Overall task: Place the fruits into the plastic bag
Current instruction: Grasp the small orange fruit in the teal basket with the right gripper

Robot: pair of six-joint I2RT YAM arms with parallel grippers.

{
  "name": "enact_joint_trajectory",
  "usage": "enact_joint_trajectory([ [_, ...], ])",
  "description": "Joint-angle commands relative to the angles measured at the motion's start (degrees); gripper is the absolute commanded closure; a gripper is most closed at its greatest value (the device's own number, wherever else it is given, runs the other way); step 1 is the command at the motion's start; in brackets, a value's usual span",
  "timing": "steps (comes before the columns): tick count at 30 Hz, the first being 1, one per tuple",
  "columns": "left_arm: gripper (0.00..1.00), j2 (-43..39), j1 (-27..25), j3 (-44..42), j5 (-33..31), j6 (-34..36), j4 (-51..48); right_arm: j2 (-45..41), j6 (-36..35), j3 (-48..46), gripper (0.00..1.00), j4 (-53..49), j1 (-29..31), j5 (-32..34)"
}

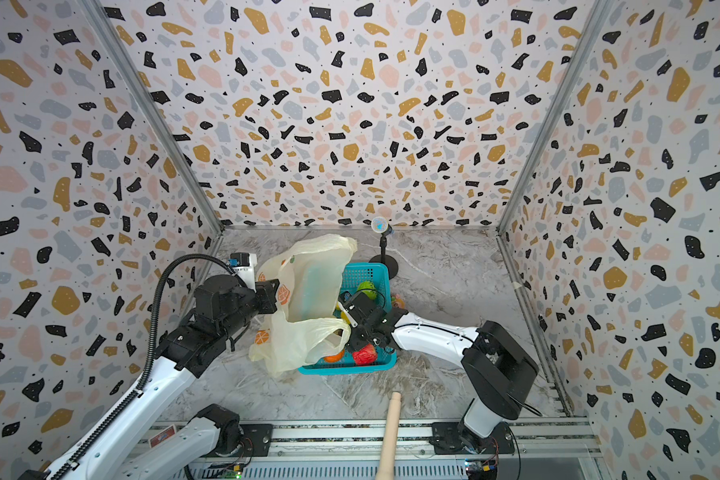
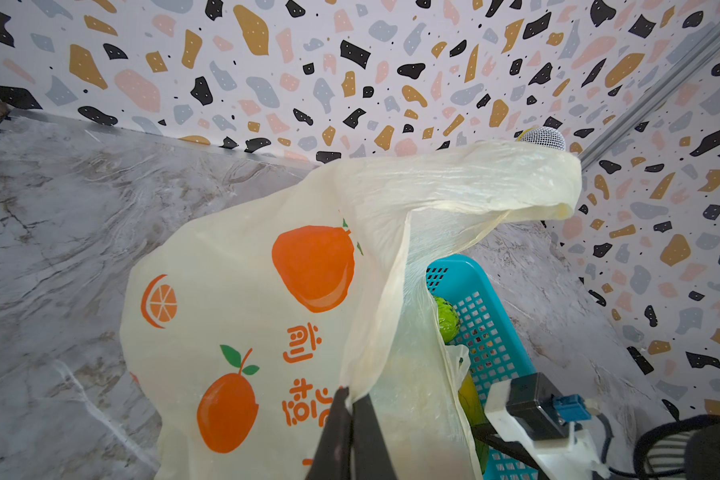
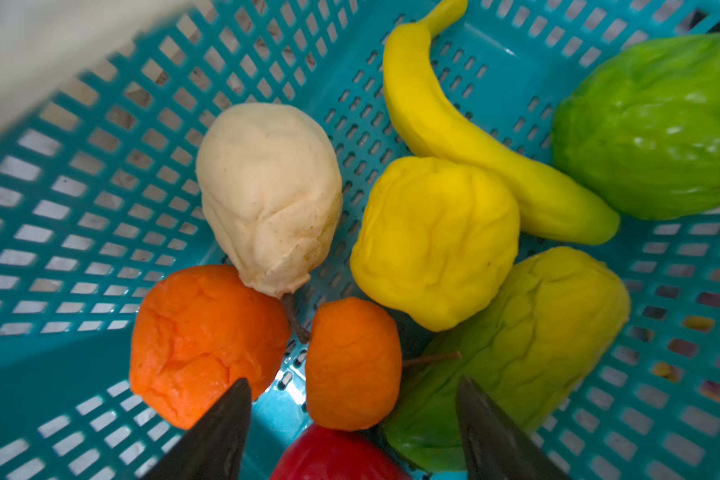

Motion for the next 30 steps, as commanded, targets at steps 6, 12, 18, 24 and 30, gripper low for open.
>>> enact_joint_trajectory([
  [6, 1.00, -0.68, 0.40, -0.55, 2.21, -1.24, 3.86, 4.00, -1.25, 1.96, 0.31, -1.00, -0.14, -0.57],
  [12, 1.00, -0.48, 0.38, -1.24, 3.43, -2.03, 4.93, 4.21, -0.97, 0.61, 0.49, 3.05, -0.41, -0.93],
  [18, 1.00, -0.73, 0.42, -2.72, 3.99, -3.54, 6.15, 0.39, -0.02, -0.80, 0.66, 4.45, -1.90, -0.63],
  [24, 1.00, -1.04, 0.39, -4.49, 2.31, -6.44, 7.16, -10.64, 0.97, -2.47, 0.68, 6.45, -3.76, 2.30],
  [30, 1.00, -1.46, 0.35, -5.12, 2.66, -7.00, 7.69, -16.98, -2.73, -0.19, 0.67, 11.17, -3.78, -3.14],
])
